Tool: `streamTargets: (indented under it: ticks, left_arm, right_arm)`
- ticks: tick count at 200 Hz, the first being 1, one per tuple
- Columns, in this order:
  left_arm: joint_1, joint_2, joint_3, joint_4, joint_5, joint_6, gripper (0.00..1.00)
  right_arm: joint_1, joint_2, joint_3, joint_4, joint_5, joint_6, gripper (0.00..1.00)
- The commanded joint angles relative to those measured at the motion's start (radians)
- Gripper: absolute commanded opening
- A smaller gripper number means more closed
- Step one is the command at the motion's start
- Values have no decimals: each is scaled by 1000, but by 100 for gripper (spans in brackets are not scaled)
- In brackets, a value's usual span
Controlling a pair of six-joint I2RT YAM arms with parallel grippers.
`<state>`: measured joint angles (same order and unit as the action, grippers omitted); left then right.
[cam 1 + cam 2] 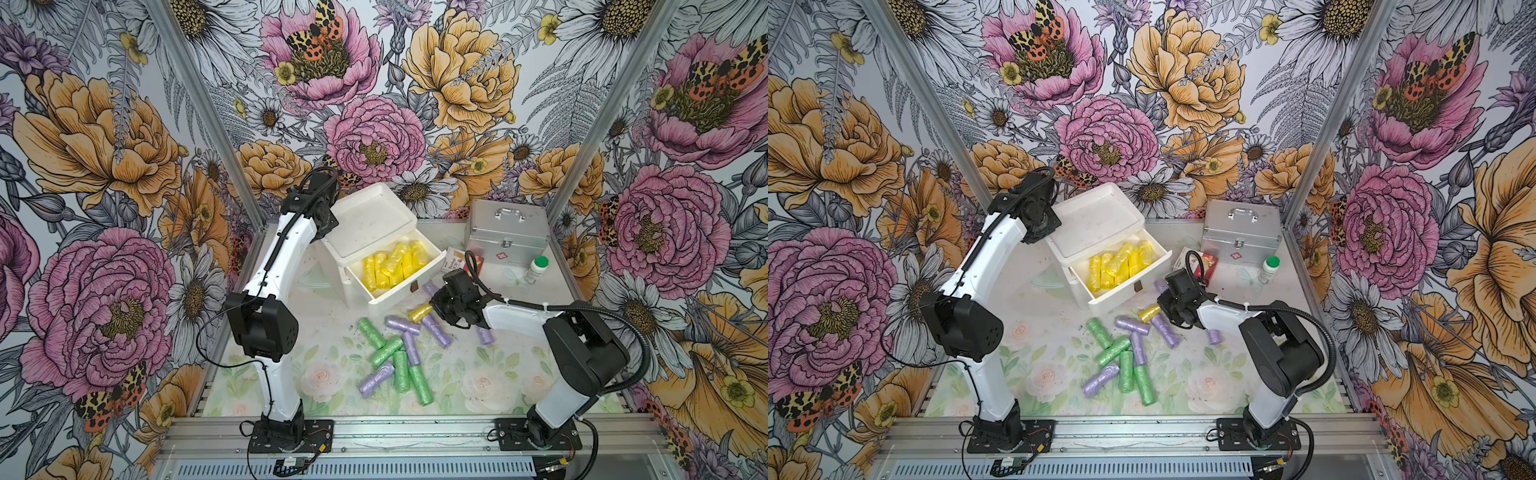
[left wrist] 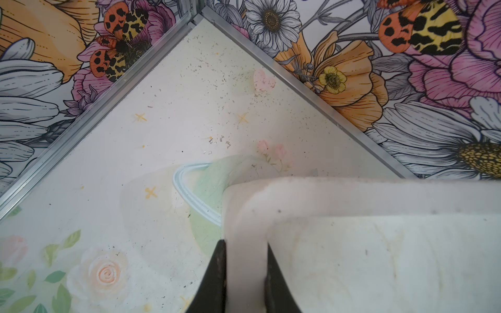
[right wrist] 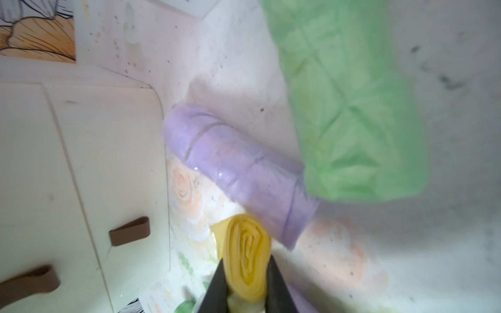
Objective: Sort the rolls of trash bags by color and place them into the drawer
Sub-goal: Pick up the roll of trash bags from the center of the board, then place the roll of trash bags in the drawer.
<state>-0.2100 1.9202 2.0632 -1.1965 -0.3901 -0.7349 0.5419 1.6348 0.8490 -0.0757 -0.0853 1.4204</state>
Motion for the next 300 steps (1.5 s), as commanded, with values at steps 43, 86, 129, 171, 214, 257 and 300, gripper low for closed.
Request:
streamTargets:
  ticks: [43, 86, 129, 171, 214, 257, 300]
  left_arm:
    - [-12, 105, -61, 23, 174, -112, 0]
    - [-22, 95, -54, 23, 228, -119, 0]
    - [-41, 91, -59, 24, 235, -129, 0]
    - [-52, 69, -80, 24, 237, -133, 0]
    - [-51, 56, -84, 22, 243, -118, 0]
    - [-50, 56, -92, 24, 252, -109, 0]
    - [-52, 70, -81, 24, 268, -104, 0]
  right_arm:
    - [-10, -351, -105, -56, 38, -41, 20]
    - [-11, -583, -68, -293, -19, -119, 20]
    - [-10, -636, 100, -385, -73, -163, 21]
    - [-16, -435, 417, -451, -165, -300, 22]
    - [-43, -126, 770, -626, -331, -490, 27]
    - [-70, 9, 821, -639, -367, -522, 27]
    - [-79, 92, 841, -640, -373, -529, 28]
